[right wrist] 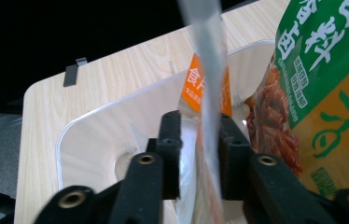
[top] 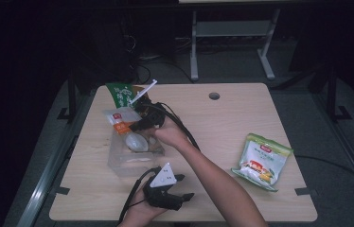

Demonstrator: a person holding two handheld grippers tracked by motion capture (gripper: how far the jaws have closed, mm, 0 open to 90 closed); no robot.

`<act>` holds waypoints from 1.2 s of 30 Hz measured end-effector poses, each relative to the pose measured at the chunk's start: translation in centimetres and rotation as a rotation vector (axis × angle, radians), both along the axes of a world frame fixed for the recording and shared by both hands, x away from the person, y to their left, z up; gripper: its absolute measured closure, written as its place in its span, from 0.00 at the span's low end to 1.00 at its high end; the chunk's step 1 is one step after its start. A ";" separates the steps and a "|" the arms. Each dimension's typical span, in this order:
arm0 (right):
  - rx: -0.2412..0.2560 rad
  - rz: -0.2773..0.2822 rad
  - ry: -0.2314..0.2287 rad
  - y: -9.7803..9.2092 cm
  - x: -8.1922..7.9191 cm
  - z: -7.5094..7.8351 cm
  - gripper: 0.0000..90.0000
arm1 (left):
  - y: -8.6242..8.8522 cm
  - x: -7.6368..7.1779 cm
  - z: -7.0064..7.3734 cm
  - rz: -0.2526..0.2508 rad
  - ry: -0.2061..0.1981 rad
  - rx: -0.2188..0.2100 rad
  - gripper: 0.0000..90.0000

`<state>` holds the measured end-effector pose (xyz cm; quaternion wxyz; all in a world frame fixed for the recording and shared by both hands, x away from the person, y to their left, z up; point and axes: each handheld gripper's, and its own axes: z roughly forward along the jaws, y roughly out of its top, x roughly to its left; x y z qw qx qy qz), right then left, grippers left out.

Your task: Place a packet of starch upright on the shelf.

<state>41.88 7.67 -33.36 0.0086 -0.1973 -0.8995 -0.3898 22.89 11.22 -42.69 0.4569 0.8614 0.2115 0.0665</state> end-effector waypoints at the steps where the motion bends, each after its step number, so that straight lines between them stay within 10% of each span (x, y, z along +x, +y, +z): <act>1: 0.000 0.000 0.000 0.0 0.0 0.0 0.80 | 0.0 0.0 0.0 0.001 0.000 -0.001 0.38; 11: -0.056 -0.023 -0.007 1.1 0.7 1.0 1.00 | 0.0 -0.1 0.0 0.002 0.006 -0.003 0.38; 24: 0.112 -0.055 0.002 0.5 -1.0 2.2 1.00 | 0.0 -0.1 0.1 0.002 -0.011 -0.006 0.37; 36: 0.220 -0.148 0.037 -0.6 -0.8 -0.7 1.00 | -0.2 -0.3 0.1 -0.004 -0.017 0.001 0.37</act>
